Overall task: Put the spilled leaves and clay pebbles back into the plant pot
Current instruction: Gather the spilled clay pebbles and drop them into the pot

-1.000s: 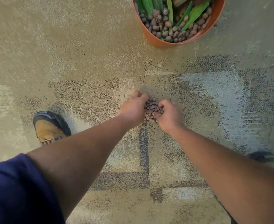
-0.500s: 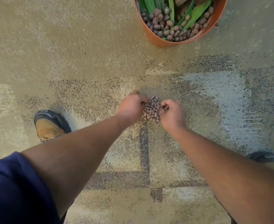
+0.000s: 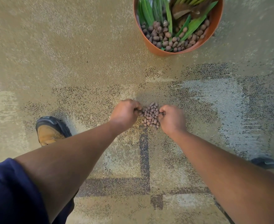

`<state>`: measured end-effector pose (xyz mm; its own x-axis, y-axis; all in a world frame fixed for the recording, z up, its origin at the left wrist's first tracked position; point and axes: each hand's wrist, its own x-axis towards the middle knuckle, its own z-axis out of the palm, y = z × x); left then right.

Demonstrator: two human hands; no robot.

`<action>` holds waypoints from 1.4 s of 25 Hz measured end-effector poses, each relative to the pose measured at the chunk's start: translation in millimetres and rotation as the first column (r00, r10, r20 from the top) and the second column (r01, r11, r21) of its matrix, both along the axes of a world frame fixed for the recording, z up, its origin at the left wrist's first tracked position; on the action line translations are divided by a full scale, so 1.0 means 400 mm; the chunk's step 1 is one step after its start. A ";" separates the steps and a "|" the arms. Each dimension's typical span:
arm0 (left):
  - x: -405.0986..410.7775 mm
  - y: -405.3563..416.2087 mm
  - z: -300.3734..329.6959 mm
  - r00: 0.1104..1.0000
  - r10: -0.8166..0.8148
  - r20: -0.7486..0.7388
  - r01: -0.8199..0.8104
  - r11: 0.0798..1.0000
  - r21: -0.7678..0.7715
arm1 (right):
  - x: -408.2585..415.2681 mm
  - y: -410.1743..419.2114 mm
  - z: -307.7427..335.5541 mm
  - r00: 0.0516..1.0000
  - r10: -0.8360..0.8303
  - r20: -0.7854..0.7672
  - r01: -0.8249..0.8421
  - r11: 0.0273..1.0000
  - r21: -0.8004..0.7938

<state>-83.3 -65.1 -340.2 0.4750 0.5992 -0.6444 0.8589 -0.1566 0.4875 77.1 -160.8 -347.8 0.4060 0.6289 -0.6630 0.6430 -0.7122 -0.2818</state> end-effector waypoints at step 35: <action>0.231 0.336 0.167 0.841 -0.004 0.541 -0.306 0.821 0.482 | 0.153 0.351 0.187 0.941 -0.322 -0.103 0.285 0.594 0.752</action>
<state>8.9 69.3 -273.2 0.5034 0.8580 0.1020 0.5529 -0.4106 0.7251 138.4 -20.3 -273.2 0.6815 0.7318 0.0002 0.4533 -0.4219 -0.7852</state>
